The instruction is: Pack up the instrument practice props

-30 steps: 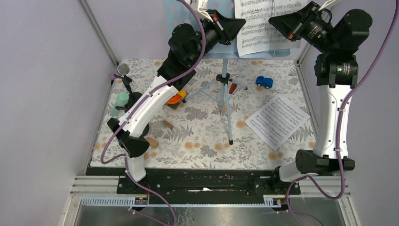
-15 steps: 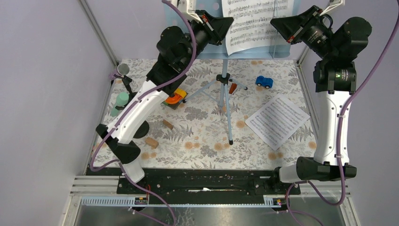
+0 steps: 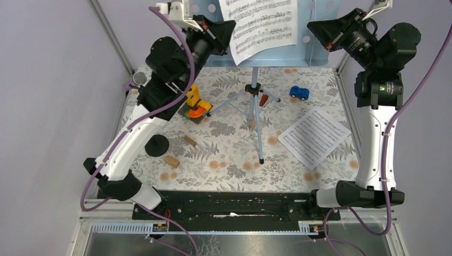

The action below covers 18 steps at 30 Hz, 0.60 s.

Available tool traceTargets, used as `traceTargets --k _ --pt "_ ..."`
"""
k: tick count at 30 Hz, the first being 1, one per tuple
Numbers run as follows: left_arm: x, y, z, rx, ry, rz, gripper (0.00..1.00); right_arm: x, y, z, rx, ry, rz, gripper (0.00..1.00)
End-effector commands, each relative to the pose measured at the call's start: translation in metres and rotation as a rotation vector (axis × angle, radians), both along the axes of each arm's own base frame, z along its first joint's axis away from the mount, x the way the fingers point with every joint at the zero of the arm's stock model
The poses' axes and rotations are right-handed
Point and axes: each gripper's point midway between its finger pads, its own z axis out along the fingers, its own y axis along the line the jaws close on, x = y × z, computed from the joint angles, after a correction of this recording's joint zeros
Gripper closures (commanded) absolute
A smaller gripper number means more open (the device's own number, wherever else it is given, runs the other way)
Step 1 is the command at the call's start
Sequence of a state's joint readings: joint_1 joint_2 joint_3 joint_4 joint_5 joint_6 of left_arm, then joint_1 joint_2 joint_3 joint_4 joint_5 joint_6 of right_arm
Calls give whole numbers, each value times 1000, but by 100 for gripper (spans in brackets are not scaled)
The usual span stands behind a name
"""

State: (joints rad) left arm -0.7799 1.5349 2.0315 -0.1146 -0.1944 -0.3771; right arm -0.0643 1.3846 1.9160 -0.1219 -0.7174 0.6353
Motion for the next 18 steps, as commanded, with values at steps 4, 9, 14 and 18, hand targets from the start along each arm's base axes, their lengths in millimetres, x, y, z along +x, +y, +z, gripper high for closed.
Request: traceTargets --k 4,9,14,18 --pt "-36 66 26 3 -41 125 100 -21 5 21 -15 -96 11 100" --pt "-68 94 27 13 -52 111 100 -20 4 20 -13 -94 3 100" --pt "-91 106 15 46 -22 67 100 -22 4 22 -15 -102 6 90" --pt "-107 99 3 54 7 -25 100 -28 -1 25 -20 -121 -38 50"
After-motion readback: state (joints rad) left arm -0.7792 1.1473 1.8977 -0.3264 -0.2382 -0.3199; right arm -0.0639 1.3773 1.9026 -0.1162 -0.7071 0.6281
